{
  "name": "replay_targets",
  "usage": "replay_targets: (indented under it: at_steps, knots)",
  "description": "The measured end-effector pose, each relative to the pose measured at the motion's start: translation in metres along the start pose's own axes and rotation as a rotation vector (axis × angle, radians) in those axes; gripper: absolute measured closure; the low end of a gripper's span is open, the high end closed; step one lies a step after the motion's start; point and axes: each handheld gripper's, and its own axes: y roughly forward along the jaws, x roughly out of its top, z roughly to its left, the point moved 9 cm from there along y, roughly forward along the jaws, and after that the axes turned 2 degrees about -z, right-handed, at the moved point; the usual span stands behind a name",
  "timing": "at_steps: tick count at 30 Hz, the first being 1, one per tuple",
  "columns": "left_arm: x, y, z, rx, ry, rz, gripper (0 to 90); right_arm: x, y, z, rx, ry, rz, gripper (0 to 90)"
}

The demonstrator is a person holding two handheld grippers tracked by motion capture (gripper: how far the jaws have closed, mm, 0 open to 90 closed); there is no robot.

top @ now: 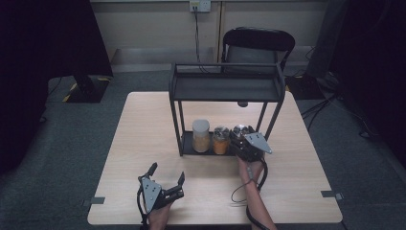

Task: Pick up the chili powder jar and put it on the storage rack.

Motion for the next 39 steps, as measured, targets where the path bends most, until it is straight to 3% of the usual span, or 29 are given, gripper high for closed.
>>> replay_targets:
  at_steps: [13, 30, 39]
  knots:
    - [0.000, 0.000, 0.000, 0.000, 0.000, 0.000, 0.7, 0.011, -0.003, 0.002, -0.002, -0.014, -0.033, 24.3]
    - [0.000, 0.000, 0.000, 0.005, 0.000, -0.001, 0.8, 0.018, -0.014, 0.000, 0.008, 0.000, -0.086, 10.8]
    - [0.000, 0.000, -0.001, 0.006, 0.000, -0.001, 0.8, 0.021, -0.018, 0.002, 0.011, -0.017, -0.097, 4.4]
